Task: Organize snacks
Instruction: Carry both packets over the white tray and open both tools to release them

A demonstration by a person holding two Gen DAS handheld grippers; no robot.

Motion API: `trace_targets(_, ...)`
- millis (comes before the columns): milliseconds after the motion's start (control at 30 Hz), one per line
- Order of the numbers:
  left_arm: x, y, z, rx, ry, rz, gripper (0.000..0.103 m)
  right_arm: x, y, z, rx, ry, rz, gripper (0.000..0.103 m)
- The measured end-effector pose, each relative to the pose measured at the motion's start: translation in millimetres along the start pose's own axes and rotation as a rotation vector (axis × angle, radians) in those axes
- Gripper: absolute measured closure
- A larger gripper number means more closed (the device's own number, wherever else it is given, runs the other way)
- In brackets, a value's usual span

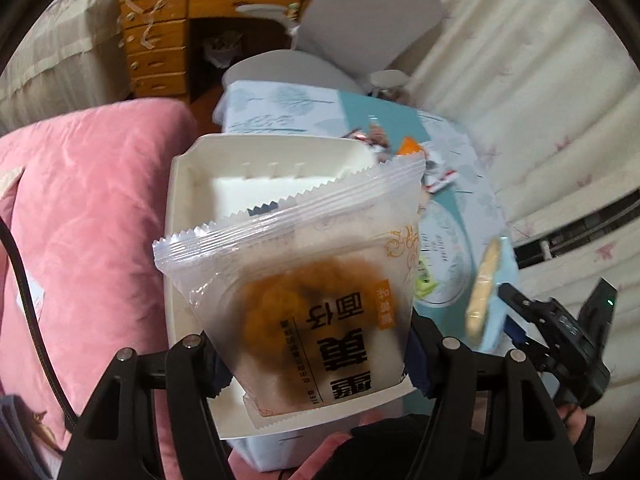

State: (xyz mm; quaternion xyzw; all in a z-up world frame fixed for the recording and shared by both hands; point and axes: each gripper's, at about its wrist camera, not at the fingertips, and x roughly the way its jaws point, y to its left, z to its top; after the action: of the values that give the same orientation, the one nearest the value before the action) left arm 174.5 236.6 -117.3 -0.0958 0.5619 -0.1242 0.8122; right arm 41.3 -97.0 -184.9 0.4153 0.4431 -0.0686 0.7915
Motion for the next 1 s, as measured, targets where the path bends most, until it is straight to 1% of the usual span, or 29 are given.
trace_targets(67,-3.5,11.5,1.4,-0.007,-0.004,0.003,0.036,2.8,12.5,-7.0,-0.018,-0.001,0.034,0.039)
trace_targets(167,-6.8,26.8,2.3,-0.009,-0.012,0.032,0.036,4.1,32.3,-16.5,-0.078,-0.002,0.098,0.039)
trace_targets(300,-5.8,41.8,2.3,-0.019,0.011,0.049,0.036,11.3,60.0,-31.0,-0.163,0.023,0.184,0.039)
trace_targets(400,-5.9,47.8,-1.6,-0.002,0.025,0.051,0.035,13.5,78.9,-39.0,-0.235,0.035,0.224,0.039)
trace_targets(533,-8.8,48.8,-3.8,0.022,0.019,0.06,0.035,16.9,99.8,-48.4,-0.321,0.052,0.239,0.039)
trace_targets(600,-10.1,48.2,-3.9,0.03,0.009,0.059,0.024,20.2,108.6,-52.6,-0.358,0.073,0.259,0.039)
trace_targets(633,-10.8,48.0,-4.2,0.032,0.003,0.072,0.022,22.2,110.5,-54.3,-0.365,0.088,0.268,0.037)
trace_targets(667,-11.1,47.4,-4.1,0.036,0.001,0.088,0.021,25.8,111.6,-56.4,-0.366,0.11,0.265,0.034)
trace_targets(700,-11.5,46.5,-4.1,0.043,0.0,0.094,0.021,28.5,111.2,-57.3,-0.361,0.124,0.259,0.028)
trace_targets(767,-14.1,45.4,-3.6,0.048,-0.012,0.083,0.02,30.2,108.2,-56.9,-0.346,0.135,0.244,0.021)
trace_targets(867,-16.1,41.6,-3.0,0.059,-0.029,0.092,0.016,27.7,101.5,-53.2,-0.323,0.127,0.241,0.021)
trace_targets(1000,-13.1,34.1,-3.4,0.081,-0.027,0.069,0.016,27.9,92.3,-51.1,-0.3,0.135,0.216,0.021)
